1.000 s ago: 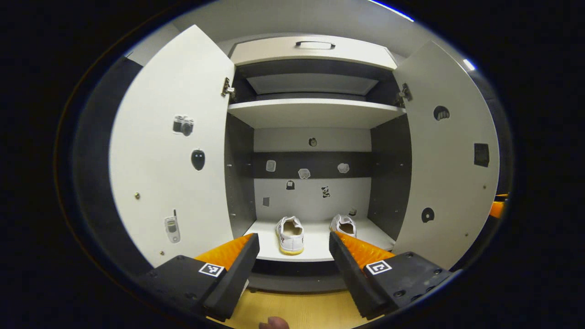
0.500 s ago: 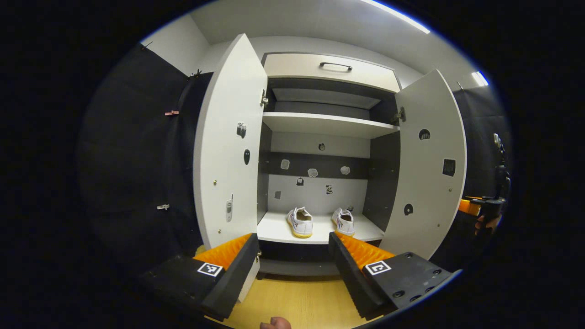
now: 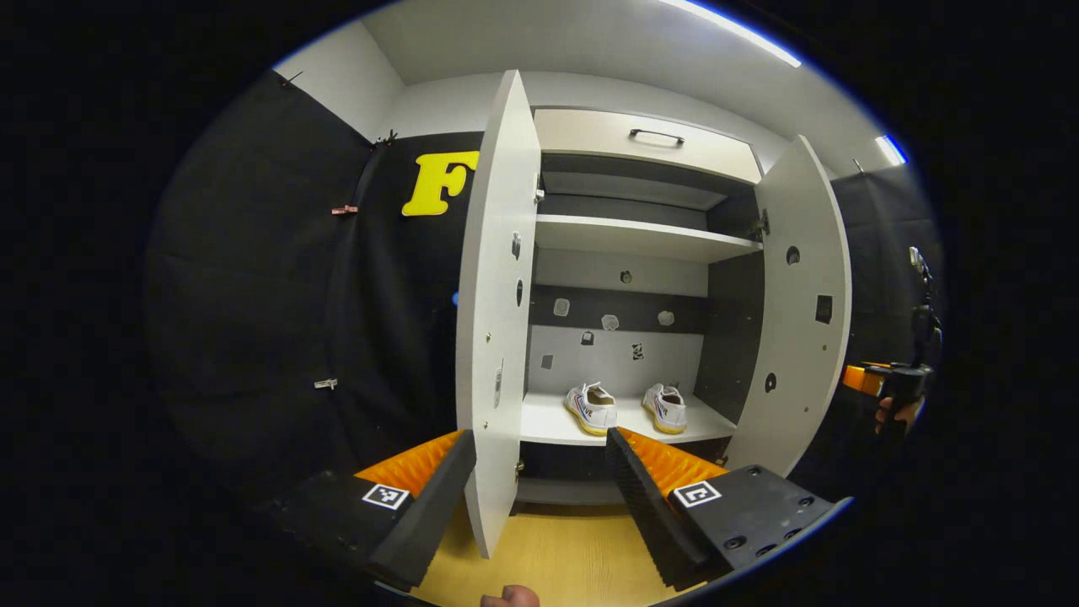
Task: Grab one shoe with the right hand and put it into the shoe cabinet, grab the other shoe with the left hand and put it into the shoe cabinet; then close the right door with the right hand and the left door with the left hand.
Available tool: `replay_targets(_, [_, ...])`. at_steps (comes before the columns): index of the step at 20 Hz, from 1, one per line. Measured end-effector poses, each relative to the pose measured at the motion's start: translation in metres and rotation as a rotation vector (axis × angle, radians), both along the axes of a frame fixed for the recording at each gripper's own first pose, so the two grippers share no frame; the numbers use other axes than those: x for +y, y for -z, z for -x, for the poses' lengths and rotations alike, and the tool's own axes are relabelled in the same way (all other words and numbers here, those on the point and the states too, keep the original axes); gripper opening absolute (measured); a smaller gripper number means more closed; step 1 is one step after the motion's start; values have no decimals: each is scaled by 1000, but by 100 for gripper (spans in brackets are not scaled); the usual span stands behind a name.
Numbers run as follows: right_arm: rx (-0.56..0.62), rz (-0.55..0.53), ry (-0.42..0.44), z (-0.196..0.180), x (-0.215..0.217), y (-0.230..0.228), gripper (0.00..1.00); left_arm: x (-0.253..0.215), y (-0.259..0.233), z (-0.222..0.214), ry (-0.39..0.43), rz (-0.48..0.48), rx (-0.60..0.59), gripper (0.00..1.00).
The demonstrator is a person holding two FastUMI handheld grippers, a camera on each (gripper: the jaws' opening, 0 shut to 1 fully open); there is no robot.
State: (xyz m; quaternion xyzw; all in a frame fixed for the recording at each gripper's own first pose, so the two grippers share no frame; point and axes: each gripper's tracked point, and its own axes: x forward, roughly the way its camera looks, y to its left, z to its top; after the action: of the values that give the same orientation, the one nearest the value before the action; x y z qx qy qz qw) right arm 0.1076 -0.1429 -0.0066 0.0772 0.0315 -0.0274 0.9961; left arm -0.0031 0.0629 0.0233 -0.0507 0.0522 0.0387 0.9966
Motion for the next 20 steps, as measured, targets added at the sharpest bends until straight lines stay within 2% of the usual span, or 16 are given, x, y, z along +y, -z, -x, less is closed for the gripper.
replay_targets(3, [0, -17, -39, -4, 33, 0, 96, 7, 0, 4, 10, 1, -1, 97])
replay_targets(8, [22, -56, -189, -8, 115, 6, 97, 22, 2, 7, 4, 22, 0, 97])
replay_targets(11, [17, -73, -249, 1, 152, 0, 98, 37, 5, 13, -11, 35, 2, 97])
replay_targets(16, [2, -74, -295, 26, 181, -8, 98, 73, 4, 11, -54, 29, -2, 98])
replay_targets(20, [4, -89, -309, 41, 185, -13, 98, 108, 0, -11, -103, 18, -31, 98])
